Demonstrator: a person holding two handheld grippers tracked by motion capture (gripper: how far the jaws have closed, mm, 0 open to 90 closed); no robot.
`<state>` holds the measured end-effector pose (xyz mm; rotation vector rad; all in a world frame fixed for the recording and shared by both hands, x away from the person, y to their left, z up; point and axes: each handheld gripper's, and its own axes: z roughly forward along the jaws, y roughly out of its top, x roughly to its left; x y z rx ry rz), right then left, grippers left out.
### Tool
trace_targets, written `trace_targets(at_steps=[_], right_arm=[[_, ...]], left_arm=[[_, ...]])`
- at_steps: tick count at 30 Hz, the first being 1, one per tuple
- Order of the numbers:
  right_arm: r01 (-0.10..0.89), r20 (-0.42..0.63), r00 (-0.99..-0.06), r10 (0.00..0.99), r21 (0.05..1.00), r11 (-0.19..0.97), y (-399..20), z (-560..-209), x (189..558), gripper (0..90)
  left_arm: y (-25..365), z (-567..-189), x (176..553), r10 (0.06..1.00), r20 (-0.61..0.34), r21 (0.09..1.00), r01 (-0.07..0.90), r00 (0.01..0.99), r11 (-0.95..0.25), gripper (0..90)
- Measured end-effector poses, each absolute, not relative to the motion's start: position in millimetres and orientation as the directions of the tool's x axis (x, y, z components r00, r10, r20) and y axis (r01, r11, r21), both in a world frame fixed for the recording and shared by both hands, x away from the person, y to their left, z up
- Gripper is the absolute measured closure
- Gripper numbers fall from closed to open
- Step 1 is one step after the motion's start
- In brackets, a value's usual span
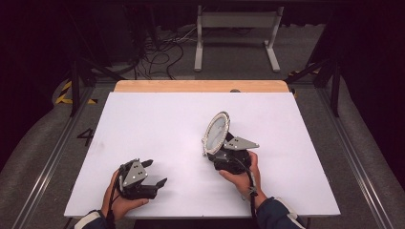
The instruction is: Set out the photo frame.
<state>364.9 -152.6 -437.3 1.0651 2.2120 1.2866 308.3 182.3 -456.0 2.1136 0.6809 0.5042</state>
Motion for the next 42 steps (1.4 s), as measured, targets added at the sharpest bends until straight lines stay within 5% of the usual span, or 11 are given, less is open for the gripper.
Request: trace_targets(at_steps=[7, 19, 42], right_arm=[[0.449, 0.088, -0.628, 0.773, 0.852, 0.268, -139.4, -443.5, 373.1, 39.8], [0.484, 0.183, -0.571, 0.800, 0.863, 0.147, -142.1, -445.8, 378.8, 57.1], [0.487, 0.149, -0.633, 0.760, 0.840, 0.240, -166.3, -439.8, 371.5, 68.7]], left_arm=[[179.1, -460.1, 307.5, 0.625, 0.122, 0.795, 0.301, 0.771, -0.527, 19.1], [178.7, -460.2, 307.6, 0.625, 0.125, 0.795, 0.299, 0.770, -0.528, 19.6], [173.7, -460.9, 309.3, 0.602, 0.152, 0.774, 0.284, 0.784, -0.565, 18.9]])
